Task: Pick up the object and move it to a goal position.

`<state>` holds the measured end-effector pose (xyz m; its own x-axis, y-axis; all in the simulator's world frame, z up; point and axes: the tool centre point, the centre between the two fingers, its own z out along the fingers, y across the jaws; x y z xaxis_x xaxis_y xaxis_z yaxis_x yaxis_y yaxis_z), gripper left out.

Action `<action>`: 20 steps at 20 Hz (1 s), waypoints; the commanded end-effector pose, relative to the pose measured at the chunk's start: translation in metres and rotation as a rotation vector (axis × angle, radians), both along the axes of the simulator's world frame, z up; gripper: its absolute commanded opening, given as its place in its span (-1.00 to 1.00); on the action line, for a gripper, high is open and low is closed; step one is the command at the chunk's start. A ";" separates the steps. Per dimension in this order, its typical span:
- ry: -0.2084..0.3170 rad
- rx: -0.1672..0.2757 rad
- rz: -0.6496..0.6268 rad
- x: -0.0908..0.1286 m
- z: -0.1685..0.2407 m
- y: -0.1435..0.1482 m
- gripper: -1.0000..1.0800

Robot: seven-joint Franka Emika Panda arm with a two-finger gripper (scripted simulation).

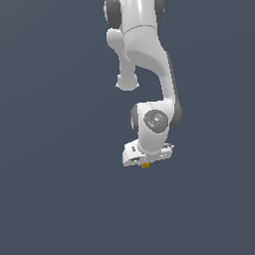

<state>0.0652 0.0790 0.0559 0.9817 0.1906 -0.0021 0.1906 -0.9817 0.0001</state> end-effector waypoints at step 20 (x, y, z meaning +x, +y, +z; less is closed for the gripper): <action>-0.002 -0.002 0.001 -0.081 0.208 0.087 -1.00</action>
<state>-0.0089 0.1588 0.2472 0.9814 0.1920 -0.0002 0.1920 -0.9814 0.0019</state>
